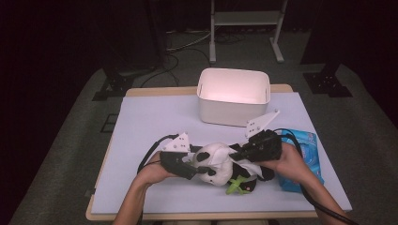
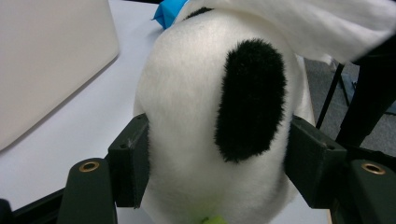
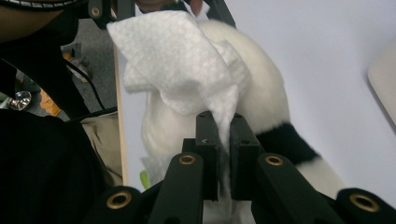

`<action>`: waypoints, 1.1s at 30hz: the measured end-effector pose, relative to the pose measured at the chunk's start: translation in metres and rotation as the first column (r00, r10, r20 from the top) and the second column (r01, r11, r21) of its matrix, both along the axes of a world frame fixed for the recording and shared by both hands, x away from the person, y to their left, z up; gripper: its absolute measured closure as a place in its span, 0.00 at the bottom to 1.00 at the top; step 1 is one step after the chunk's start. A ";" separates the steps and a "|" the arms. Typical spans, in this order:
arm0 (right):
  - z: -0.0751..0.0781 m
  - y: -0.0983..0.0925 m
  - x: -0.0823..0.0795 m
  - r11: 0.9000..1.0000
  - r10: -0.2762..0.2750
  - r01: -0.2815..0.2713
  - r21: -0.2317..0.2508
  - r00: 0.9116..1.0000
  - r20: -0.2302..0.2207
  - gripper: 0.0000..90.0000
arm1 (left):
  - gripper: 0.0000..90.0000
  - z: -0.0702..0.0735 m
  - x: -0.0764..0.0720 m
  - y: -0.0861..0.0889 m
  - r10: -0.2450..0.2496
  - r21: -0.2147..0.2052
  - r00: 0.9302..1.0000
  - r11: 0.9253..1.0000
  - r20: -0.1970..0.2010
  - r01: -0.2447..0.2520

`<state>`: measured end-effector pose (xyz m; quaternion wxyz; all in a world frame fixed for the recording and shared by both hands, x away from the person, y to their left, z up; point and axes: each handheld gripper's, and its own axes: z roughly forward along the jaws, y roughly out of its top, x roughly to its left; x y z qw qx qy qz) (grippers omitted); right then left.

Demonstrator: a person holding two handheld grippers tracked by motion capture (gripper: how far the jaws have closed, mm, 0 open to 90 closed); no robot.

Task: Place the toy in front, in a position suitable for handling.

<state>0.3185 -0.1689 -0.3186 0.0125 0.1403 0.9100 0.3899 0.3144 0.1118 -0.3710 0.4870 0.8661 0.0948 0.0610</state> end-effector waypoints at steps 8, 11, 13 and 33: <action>0.012 0.025 0.004 0.997 0.061 -0.060 0.056 0.998 -0.009 0.93 | 0.35 0.002 -0.001 -0.003 0.007 -0.011 1.000 1.000 0.010 -0.007; 0.014 0.032 0.006 0.996 0.072 -0.071 0.048 0.997 -0.009 0.93 | 0.35 0.001 -0.001 -0.002 0.015 -0.014 1.000 1.000 0.003 -0.014; 0.014 0.033 0.008 0.996 0.076 -0.075 0.046 0.997 -0.006 0.93 | 0.35 0.000 0.000 -0.001 0.012 -0.014 1.000 1.000 0.002 -0.012; 0.003 -0.039 0.019 0.995 -0.102 0.102 0.002 0.994 -0.027 0.93 | 0.35 -0.004 0.004 0.007 0.007 -0.020 1.000 1.000 -0.015 -0.007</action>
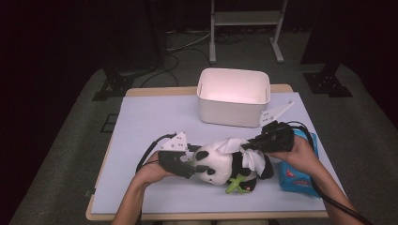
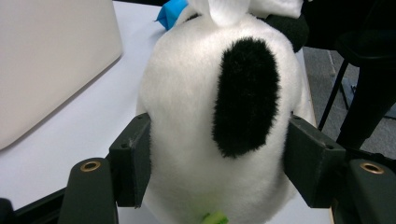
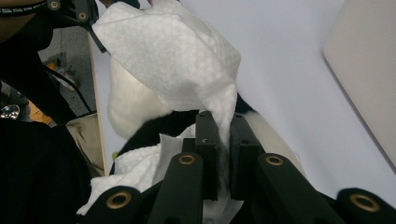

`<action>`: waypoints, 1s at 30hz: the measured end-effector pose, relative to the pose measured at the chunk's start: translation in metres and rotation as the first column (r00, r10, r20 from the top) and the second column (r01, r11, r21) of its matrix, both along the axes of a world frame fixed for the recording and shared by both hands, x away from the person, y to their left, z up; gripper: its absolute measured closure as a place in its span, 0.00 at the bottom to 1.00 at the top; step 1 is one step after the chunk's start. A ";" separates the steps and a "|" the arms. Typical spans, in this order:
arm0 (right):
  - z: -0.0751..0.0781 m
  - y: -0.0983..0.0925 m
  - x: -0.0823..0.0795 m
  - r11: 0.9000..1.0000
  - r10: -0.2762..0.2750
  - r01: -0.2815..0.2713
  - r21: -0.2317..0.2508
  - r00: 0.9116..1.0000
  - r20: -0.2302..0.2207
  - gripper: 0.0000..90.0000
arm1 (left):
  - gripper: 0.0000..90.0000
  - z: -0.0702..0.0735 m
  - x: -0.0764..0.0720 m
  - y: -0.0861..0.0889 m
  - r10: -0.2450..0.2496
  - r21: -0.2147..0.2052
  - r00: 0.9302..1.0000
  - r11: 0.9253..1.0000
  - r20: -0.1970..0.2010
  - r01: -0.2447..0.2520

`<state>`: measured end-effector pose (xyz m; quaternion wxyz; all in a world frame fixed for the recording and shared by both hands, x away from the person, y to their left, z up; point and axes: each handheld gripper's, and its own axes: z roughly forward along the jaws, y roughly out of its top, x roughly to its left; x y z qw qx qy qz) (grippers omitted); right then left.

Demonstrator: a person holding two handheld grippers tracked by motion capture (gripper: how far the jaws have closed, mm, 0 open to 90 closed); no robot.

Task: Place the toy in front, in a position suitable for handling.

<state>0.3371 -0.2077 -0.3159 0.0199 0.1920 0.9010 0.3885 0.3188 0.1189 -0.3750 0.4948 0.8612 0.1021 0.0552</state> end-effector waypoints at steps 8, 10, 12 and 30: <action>-0.004 -0.022 -0.012 0.999 -0.037 0.037 0.014 0.999 -0.005 0.93 | 0.35 -0.004 0.004 0.004 0.019 0.009 1.000 1.000 -0.020 -0.018; -0.006 -0.026 -0.013 0.999 -0.038 0.038 0.021 0.999 -0.003 0.93 | 0.35 -0.005 0.005 0.005 0.028 0.008 0.999 1.000 -0.031 -0.028; -0.008 -0.030 -0.015 0.999 -0.043 0.043 0.026 0.999 -0.009 0.93 | 0.35 -0.006 0.006 0.007 0.035 0.012 0.999 0.999 -0.039 -0.034; -0.013 -0.014 -0.027 1.000 0.008 -0.008 0.028 1.000 -0.006 0.93 | 0.37 -0.012 0.012 0.012 0.091 0.011 0.989 0.996 -0.114 -0.091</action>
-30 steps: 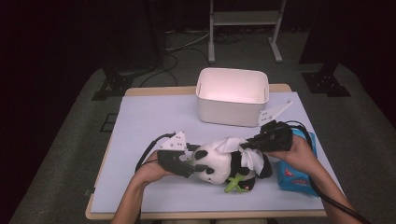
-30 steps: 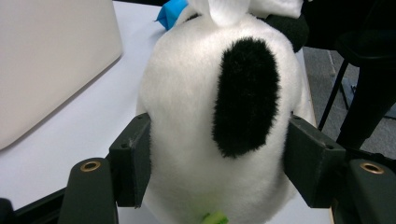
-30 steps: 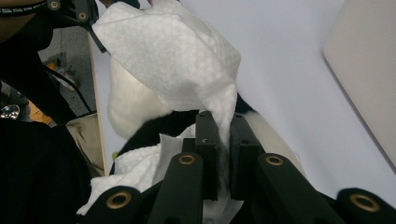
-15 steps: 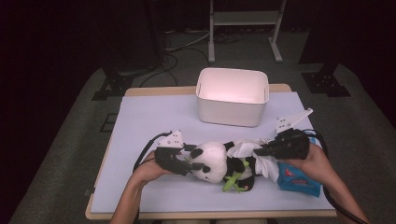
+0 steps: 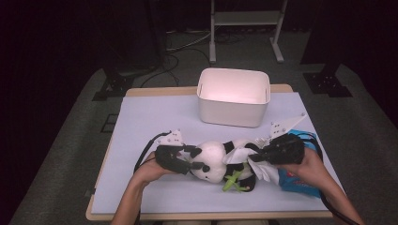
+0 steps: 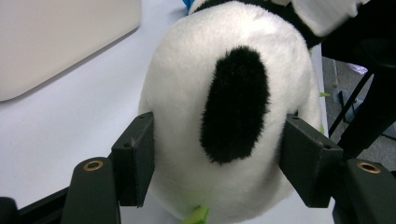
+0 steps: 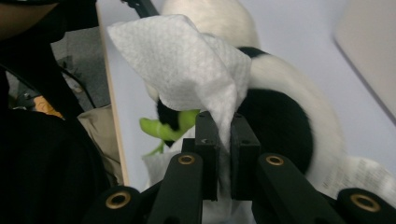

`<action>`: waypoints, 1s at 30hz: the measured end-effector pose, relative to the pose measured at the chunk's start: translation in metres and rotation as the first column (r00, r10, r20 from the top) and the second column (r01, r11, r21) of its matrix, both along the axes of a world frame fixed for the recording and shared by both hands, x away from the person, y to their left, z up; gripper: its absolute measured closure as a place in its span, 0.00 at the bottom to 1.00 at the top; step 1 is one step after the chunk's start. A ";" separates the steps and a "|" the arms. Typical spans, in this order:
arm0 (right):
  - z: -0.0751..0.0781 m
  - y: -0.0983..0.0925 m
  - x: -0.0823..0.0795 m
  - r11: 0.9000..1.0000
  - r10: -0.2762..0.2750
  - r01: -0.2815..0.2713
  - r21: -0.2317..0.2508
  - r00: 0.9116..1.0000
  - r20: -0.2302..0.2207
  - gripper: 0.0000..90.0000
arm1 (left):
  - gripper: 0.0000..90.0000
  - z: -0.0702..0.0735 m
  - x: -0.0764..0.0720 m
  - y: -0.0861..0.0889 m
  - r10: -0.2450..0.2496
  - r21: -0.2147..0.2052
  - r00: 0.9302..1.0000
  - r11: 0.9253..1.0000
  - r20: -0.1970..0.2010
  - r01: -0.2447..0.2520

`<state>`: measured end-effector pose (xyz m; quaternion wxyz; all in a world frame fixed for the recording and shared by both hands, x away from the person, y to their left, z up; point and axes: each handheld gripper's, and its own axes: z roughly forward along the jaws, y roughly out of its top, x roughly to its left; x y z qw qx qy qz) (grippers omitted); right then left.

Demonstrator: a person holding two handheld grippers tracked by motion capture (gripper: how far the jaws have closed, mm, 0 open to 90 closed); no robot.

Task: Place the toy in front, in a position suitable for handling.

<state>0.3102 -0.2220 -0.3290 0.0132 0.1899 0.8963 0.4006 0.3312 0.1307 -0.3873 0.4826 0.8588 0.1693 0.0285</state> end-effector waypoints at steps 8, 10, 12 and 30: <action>-0.001 0.001 -0.004 1.000 -0.003 0.003 -0.019 1.000 0.001 0.93 | 0.37 0.000 0.002 0.002 0.016 -0.003 1.000 1.000 -0.013 -0.016; -0.002 -0.005 -0.006 1.000 -0.013 0.013 -0.013 1.000 0.001 0.93 | 0.38 0.000 0.003 0.003 0.025 -0.011 0.999 1.000 -0.021 -0.025; -0.003 -0.010 -0.007 1.000 -0.020 0.020 -0.004 1.000 0.002 0.93 | 0.38 -0.001 0.003 0.002 0.032 -0.015 0.999 0.999 -0.027 -0.033; 0.006 0.018 0.010 1.000 -0.010 0.011 -0.026 0.999 0.037 0.93 | 0.39 0.004 0.000 -0.004 0.041 0.006 0.999 0.999 -0.036 -0.041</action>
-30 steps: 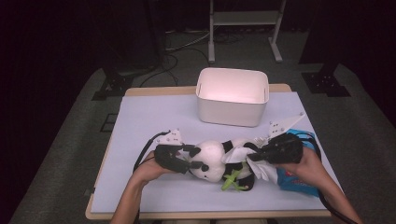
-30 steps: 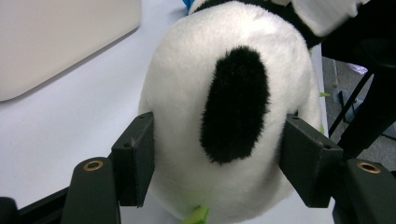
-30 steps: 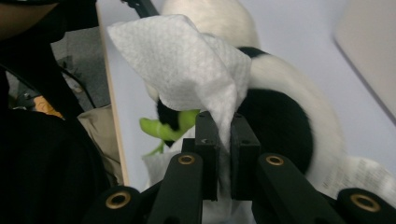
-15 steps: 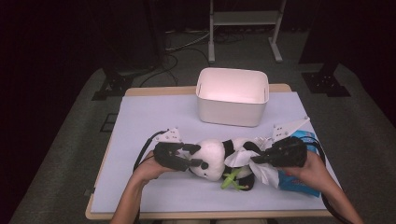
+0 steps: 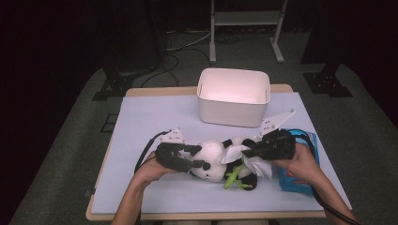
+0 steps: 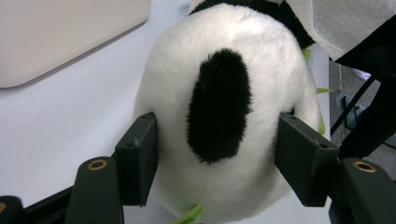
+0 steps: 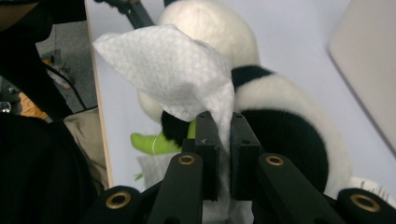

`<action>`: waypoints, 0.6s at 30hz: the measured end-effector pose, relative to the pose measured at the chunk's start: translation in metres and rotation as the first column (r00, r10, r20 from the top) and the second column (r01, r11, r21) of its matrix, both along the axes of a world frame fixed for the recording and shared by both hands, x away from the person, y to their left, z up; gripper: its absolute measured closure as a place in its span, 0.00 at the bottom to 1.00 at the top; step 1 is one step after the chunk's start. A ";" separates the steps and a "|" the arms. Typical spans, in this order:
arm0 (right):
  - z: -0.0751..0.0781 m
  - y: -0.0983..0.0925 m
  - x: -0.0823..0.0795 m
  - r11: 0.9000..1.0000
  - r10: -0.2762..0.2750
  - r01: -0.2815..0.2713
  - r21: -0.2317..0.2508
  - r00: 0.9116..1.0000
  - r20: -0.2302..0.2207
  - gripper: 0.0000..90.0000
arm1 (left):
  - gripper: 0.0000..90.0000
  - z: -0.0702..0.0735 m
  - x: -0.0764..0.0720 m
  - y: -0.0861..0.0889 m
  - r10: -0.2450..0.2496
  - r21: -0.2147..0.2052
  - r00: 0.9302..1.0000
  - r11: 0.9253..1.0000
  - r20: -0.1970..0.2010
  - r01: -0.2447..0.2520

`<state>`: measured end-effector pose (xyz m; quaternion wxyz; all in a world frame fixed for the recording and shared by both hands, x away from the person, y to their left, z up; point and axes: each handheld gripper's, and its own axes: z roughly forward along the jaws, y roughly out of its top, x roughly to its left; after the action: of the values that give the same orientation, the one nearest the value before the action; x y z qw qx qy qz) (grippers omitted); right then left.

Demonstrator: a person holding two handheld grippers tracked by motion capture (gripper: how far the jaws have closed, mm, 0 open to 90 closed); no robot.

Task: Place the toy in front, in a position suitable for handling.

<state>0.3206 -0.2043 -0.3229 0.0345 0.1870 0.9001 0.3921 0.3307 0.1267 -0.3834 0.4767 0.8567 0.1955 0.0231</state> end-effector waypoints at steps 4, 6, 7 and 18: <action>0.001 0.004 0.002 1.000 0.000 0.000 -0.015 1.000 0.010 0.93 | 0.39 0.004 -0.003 -0.003 -0.009 0.014 1.000 1.000 0.019 0.009; -0.001 0.001 0.004 1.000 -0.010 0.010 -0.013 1.000 0.000 0.93 | 0.39 0.003 -0.003 -0.003 -0.012 0.004 1.000 1.000 0.013 0.012; -0.002 -0.001 0.005 1.000 -0.017 0.017 -0.014 1.000 -0.004 0.93 | 0.38 0.003 -0.003 -0.002 -0.015 0.000 1.000 1.000 0.010 0.015; -0.012 -0.028 0.004 0.998 -0.065 0.065 0.008 0.998 -0.026 0.93 | 0.21 0.001 -0.001 -0.001 -0.037 0.005 0.999 0.999 -0.002 0.037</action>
<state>0.3243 -0.2327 -0.3347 0.0347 0.2213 0.8922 0.3922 0.3294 0.1256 -0.3827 0.4749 0.8613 0.1802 0.0141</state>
